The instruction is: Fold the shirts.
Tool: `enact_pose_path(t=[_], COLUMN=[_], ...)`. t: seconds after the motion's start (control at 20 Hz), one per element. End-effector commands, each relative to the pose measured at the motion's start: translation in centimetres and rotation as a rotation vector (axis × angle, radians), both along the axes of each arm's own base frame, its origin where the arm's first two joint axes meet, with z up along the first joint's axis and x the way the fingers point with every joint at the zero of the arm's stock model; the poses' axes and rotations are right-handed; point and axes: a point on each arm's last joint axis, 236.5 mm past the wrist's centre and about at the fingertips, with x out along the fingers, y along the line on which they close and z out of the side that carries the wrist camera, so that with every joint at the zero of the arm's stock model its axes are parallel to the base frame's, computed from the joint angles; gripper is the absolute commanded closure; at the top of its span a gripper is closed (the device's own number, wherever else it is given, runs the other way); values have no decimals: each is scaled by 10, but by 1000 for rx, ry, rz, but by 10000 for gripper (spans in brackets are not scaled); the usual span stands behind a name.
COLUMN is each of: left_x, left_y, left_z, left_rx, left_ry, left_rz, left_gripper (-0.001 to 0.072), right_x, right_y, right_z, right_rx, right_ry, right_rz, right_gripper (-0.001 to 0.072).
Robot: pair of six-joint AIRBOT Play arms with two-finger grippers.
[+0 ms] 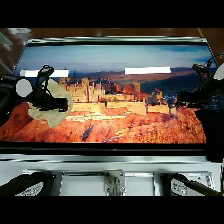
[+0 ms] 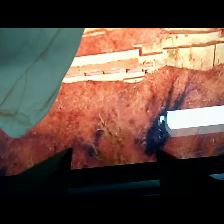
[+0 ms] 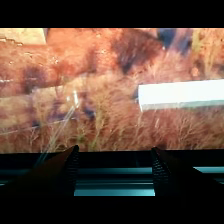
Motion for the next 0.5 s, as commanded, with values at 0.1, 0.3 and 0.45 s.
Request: enact_pose_path(t=[0.1, 0.3, 0.45], left_x=[1, 31, 35], left_y=[-1, -9, -13], left_z=[0, 1, -5], left_rx=[-2, -31, -42], left_ry=[-6, -108, -102], left_rz=[1, 3, 5], left_gripper=[104, 104, 104], right_x=[8, 11, 15], right_y=[11, 16, 15], right_z=[2, 3, 4], right_rx=[59, 82, 79], right_ry=[-28, -40, -55], right_rz=[-84, -85, -87], right_gripper=[139, 139, 139])
